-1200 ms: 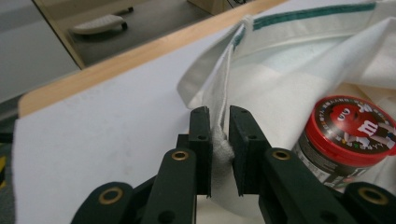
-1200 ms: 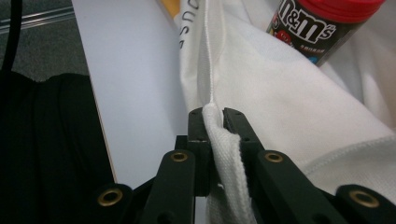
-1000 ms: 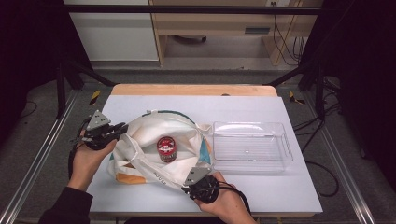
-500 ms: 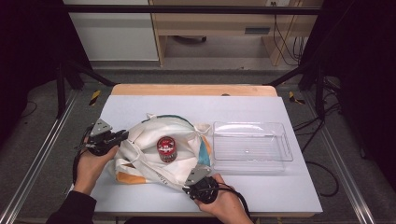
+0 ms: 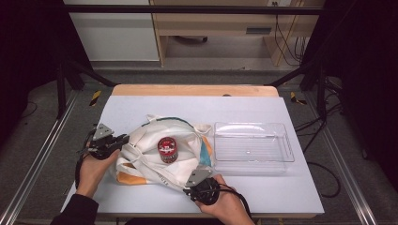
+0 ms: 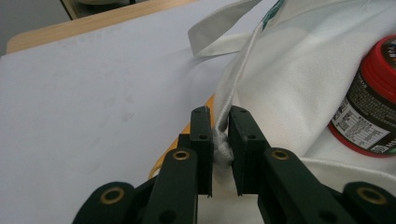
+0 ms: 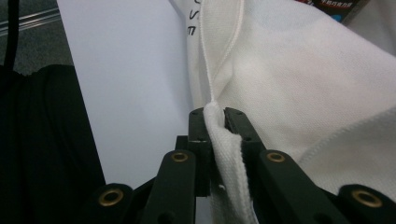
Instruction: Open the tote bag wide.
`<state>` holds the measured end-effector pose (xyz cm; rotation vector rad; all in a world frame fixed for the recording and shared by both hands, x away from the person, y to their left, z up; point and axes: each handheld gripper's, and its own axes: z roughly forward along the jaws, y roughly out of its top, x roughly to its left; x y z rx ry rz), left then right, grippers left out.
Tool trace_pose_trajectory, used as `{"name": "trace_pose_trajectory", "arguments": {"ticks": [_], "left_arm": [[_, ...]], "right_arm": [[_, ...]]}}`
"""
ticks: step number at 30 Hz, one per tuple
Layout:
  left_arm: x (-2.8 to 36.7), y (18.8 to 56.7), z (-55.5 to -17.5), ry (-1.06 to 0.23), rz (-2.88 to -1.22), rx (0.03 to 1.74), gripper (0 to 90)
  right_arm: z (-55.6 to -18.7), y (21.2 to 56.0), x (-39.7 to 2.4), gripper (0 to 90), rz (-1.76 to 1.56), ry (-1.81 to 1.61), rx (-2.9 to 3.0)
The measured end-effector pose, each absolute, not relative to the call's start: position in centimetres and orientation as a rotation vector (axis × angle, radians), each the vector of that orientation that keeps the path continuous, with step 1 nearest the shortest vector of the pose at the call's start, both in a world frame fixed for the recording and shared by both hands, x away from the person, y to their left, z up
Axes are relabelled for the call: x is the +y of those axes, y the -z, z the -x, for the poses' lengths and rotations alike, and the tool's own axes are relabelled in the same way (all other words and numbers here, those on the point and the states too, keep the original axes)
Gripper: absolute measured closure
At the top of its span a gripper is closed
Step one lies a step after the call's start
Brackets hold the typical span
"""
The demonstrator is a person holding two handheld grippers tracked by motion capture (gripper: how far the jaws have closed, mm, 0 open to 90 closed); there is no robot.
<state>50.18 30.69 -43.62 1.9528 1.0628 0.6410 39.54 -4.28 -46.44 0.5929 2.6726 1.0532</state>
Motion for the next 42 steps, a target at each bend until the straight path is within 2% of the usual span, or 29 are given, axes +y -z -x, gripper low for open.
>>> {"name": "trace_pose_trajectory", "arguments": {"ticks": [4,7,8,9,12,15,16,18,22,25,30,33,38,42], "left_arm": [[30.5,42.9,-49.6,-0.660,-1.916,1.044,78.2],[30.4,42.0,-48.8,-0.702,-1.882,1.028,67.8],[30.4,42.0,-48.8,-0.702,-1.882,1.028,64.3],[30.4,41.7,-48.5,-0.717,-1.873,1.025,64.3],[30.3,40.4,-46.7,-0.753,-1.855,0.991,55.9],[30.1,39.9,-45.5,-0.760,-1.859,0.975,52.0],[31.4,38.5,-46.1,-0.974,-2.050,0.685,51.4],[31.2,37.9,-45.1,-0.994,-2.120,0.543,49.8],[30.2,38.8,-43.2,-1.000,-2.079,0.616,47.2],[29.8,39.3,-42.7,-1.006,-2.109,0.577,46.0],[29.7,40.8,-42.4,-0.997,-2.125,0.579,46.0],[29.7,41.2,-42.3,-0.989,-2.131,0.576,46.4],[30.1,41.1,-42.2,-0.975,-2.125,0.564,46.1],[30.2,40.6,-41.6,-0.970,-2.088,0.583,45.3]], "right_arm": [[-39.4,46.0,-4.2,69.3,-0.594,-1.081,2.670],[-39.2,45.4,-3.9,56.6,-0.587,-1.087,2.664],[-39.2,45.4,-3.9,56.6,-0.587,-1.087,2.664],[-39.1,45.1,-3.9,53.7,-0.577,-1.090,2.657],[-38.7,43.2,-3.8,46.4,-0.561,-1.132,2.621],[-38.6,41.8,-3.9,44.6,-0.548,-1.155,2.608],[-38.6,41.3,-3.9,44.3,-0.541,-1.159,2.601],[-38.7,39.9,-4.1,43.9,-0.531,-1.160,2.586],[-40.0,37.6,-4.6,44.1,-0.534,-1.146,2.538],[-41.0,36.7,-5.0,45.0,-0.548,-1.135,2.511],[-45.6,34.9,-5.4,46.3,-0.603,-1.050,2.466],[-47.1,34.8,-5.3,46.2,-0.619,-1.022,2.469],[-51.9,35.9,-4.5,42.3,-0.677,-0.916,2.499],[-53.4,36.6,-4.4,41.4,-0.703,-0.874,2.518]]}}
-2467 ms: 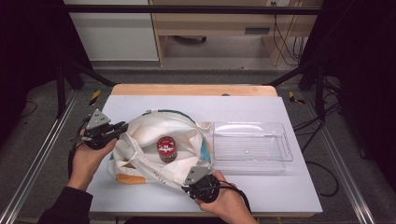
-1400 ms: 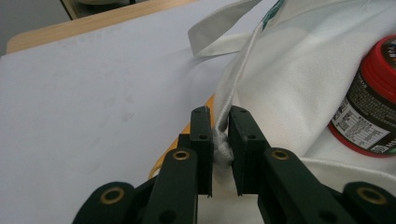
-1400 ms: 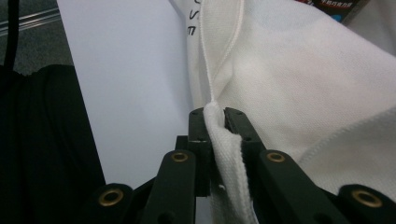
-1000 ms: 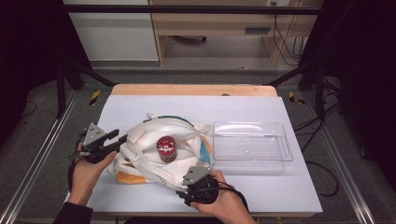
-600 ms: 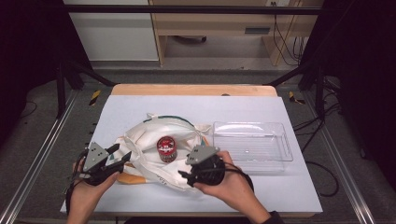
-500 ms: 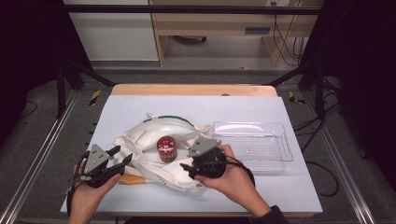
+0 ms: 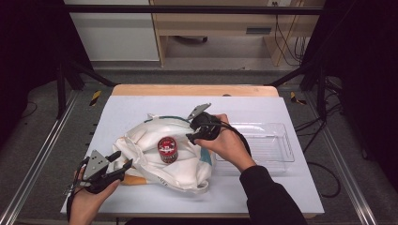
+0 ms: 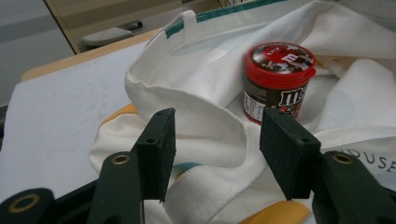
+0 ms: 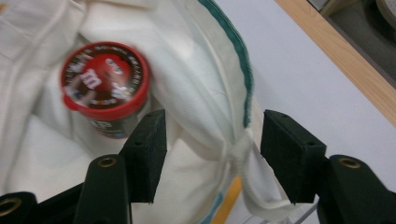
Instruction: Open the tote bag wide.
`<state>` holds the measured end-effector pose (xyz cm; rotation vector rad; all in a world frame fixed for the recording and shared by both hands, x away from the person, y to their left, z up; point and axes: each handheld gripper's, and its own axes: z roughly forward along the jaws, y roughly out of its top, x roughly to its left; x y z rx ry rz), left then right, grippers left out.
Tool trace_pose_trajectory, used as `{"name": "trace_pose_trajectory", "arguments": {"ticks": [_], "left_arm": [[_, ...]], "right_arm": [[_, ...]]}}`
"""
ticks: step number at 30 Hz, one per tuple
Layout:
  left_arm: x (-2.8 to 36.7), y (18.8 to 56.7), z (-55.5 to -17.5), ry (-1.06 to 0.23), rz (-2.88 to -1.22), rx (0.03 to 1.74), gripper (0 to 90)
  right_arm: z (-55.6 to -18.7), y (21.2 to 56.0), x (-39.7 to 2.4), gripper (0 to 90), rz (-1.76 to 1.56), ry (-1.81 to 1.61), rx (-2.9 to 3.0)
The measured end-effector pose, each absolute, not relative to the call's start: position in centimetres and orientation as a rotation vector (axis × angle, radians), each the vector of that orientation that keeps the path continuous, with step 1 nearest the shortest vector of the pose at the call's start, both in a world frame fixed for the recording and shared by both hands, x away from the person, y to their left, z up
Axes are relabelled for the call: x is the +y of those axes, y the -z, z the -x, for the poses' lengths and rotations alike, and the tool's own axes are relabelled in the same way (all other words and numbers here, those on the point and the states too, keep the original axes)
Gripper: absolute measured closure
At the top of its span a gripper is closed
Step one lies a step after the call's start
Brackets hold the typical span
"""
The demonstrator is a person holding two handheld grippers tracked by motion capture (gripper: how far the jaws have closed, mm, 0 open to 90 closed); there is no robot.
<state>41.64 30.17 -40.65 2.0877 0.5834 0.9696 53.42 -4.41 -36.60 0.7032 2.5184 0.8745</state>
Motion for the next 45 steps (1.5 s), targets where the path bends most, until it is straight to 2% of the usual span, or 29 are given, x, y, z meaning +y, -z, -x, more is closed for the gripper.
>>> {"name": "trace_pose_trajectory", "arguments": {"ticks": [5,11,12,17,18,20,24,26,27,28,29,30,34,45], "left_arm": [[29.4,40.8,-41.4,-0.928,-2.083,0.594,44.4],[28.3,41.8,-42.3,-0.915,-2.159,0.528,44.0],[28.3,41.9,-42.6,-0.901,-2.173,0.502,49.8],[28.3,42.1,-42.7,-0.888,-2.165,0.521,62.8],[28.3,42.3,-42.8,-0.878,-2.166,0.530,62.8],[28.2,42.4,-43.1,-0.867,-2.177,0.511,69.8],[27.9,42.3,-43.0,-0.877,-2.188,0.488,74.2],[27.8,42.2,-43.0,-0.880,-2.189,0.483,76.3],[27.8,42.2,-43.0,-0.881,-2.190,0.481,76.3],[27.9,42.2,-43.0,-0.878,-2.193,0.475,77.0],[27.9,42.2,-43.0,-0.878,-2.193,0.475,77.3],[27.9,42.3,-43.0,-0.873,-2.189,0.482,77.7],[27.9,42.2,-42.9,-0.880,-2.200,0.477,80.2],[28.2,42.3,-42.5,-0.886,-2.265,0.446,85.8]], "right_arm": [[-54.7,37.5,-4.2,42.1,-0.734,-0.857,2.544],[-55.1,38.5,-3.5,42.0,-0.729,-0.795,2.590],[-55.1,38.7,-3.2,42.5,-0.721,-0.781,2.595],[-55.1,39.0,-3.1,46.1,-0.703,-0.749,2.601],[-55.1,39.1,-3.1,47.4,-0.700,-0.745,2.599],[-55.1,39.4,-2.9,52.7,-0.683,-0.725,2.607],[-54.9,39.8,-2.6,57.6,-0.660,-0.682,2.619],[-54.9,40.0,-2.4,66.1,-0.632,-0.648,2.624],[-54.9,40.0,-2.4,66.1,-0.632,-0.648,2.624],[-54.9,40.0,-2.3,73.2,-0.626,-0.626,2.621],[-54.9,40.0,-2.3,73.2,-0.626,-0.626,2.621],[-55.1,40.0,-2.3,79.3,-0.628,-0.620,2.623],[-55.4,39.9,-2.3,82.3,-0.643,-0.614,2.613],[-56.4,38.7,-3.1,83.5,-0.739,-0.723,2.512]]}}
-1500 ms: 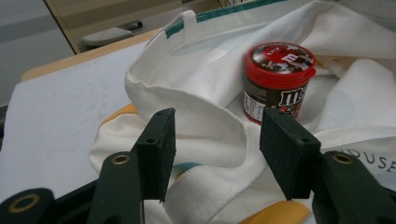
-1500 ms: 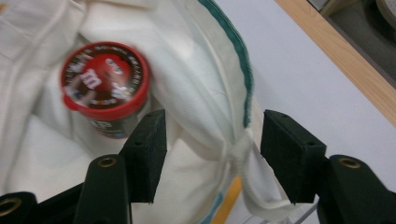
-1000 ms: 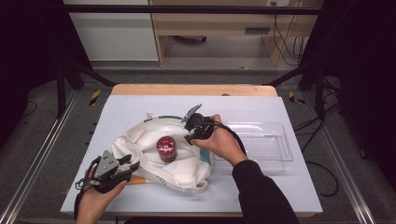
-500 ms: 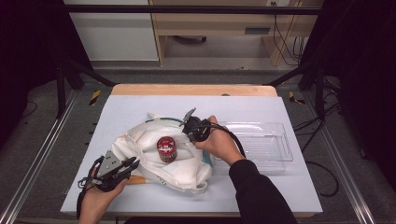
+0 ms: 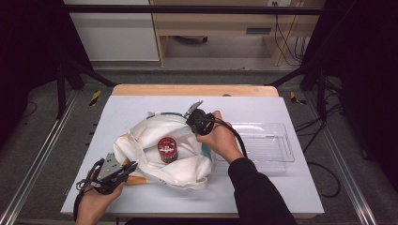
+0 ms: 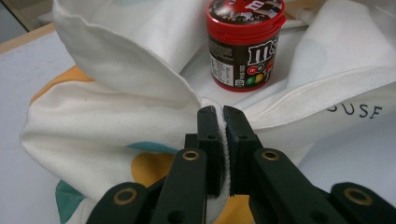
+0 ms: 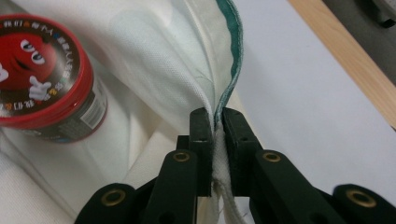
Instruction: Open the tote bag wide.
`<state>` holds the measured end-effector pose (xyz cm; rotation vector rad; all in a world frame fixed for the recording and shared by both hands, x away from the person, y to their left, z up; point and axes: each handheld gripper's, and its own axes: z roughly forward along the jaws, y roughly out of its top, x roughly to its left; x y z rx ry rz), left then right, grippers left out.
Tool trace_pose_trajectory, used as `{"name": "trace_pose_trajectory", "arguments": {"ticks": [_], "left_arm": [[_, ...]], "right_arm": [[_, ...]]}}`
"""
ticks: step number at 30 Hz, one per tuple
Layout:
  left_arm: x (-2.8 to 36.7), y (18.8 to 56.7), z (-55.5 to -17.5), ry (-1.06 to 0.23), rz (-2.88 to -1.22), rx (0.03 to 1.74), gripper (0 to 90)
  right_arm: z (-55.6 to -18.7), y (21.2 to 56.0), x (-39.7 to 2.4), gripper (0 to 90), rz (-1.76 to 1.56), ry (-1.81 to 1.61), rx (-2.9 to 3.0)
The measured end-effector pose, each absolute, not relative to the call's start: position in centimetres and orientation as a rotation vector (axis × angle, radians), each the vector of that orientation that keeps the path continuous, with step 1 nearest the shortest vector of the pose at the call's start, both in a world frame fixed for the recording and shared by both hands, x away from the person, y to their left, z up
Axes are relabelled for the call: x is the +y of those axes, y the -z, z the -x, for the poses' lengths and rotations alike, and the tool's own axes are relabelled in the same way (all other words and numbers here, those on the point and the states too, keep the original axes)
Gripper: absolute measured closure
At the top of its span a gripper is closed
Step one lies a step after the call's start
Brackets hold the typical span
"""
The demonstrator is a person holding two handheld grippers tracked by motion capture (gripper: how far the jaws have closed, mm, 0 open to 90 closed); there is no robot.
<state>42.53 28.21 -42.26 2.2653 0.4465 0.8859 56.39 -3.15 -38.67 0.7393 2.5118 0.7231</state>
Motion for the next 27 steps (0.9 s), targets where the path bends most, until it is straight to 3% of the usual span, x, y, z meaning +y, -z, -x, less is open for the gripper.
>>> {"name": "trace_pose_trajectory", "arguments": {"ticks": [8,18,27], "left_arm": [[28.4,42.3,-42.5,-0.897,-2.298,0.439,86.1],[28.6,42.5,-42.5,-0.888,-2.315,0.434,86.1],[28.7,42.5,-42.1,-0.877,-2.306,0.447,85.9]], "right_arm": [[-56.9,37.4,-4.4,83.7,-0.816,-0.802,2.439],[-58.6,39.5,-4.5,83.5,-0.881,-0.673,2.505],[-58.4,39.4,-4.3,81.3,-0.900,-0.692,2.490]]}}
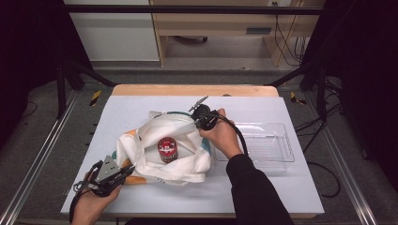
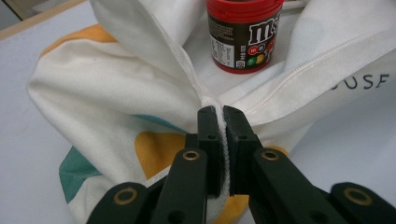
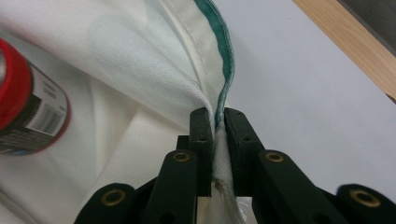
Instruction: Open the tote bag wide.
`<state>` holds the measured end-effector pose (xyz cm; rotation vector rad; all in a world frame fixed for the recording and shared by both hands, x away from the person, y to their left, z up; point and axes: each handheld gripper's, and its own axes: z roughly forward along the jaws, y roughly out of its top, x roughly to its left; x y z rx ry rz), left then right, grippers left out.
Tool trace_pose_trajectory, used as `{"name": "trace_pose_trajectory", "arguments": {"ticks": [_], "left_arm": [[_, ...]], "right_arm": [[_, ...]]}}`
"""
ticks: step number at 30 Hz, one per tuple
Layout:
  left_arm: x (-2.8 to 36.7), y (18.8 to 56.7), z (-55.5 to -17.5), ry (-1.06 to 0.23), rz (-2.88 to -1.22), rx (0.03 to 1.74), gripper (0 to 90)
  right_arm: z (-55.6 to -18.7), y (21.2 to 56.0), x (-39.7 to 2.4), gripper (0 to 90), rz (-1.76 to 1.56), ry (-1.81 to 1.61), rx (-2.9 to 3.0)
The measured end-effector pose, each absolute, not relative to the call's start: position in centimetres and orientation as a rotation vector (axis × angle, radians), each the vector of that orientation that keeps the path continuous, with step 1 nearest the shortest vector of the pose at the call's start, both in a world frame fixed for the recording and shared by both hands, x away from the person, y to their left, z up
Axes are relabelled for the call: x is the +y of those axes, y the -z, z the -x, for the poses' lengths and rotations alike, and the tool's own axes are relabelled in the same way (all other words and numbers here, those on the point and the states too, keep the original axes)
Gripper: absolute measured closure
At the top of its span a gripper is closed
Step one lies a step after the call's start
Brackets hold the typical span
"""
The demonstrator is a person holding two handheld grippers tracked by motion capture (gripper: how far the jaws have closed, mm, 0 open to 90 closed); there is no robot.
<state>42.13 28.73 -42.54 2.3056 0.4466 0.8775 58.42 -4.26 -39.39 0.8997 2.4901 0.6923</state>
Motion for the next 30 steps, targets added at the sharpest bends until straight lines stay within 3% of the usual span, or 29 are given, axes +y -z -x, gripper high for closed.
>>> {"name": "trace_pose_trajectory", "arguments": {"ticks": [2,3,7,19,22,30], "left_arm": [[28.6,42.5,-42.2,-0.883,-2.297,0.437,85.3],[28.7,42.5,-42.2,-0.886,-2.294,0.431,83.4],[28.7,42.4,-42.1,-0.879,-2.258,0.451,76.9],[27.7,40.6,-42.5,-0.921,-2.168,0.507,51.4],[27.4,39.9,-43.2,-0.939,-2.173,0.498,47.8],[27.1,37.6,-45.8,-0.972,-2.169,0.490,45.0]], "right_arm": [[-58.1,39.0,-4.3,74.4,-0.887,-0.717,2.475],[-57.9,38.6,-4.4,62.9,-0.889,-0.745,2.461],[-56.9,37.3,-5.0,52.5,-0.906,-0.819,2.433],[-50.6,35.1,-6.6,52.7,-0.840,-0.964,2.406],[-48.4,35.0,-7.1,55.6,-0.809,-1.006,2.406],[-46.7,35.0,-7.8,55.9,-0.797,-1.029,2.387]]}}
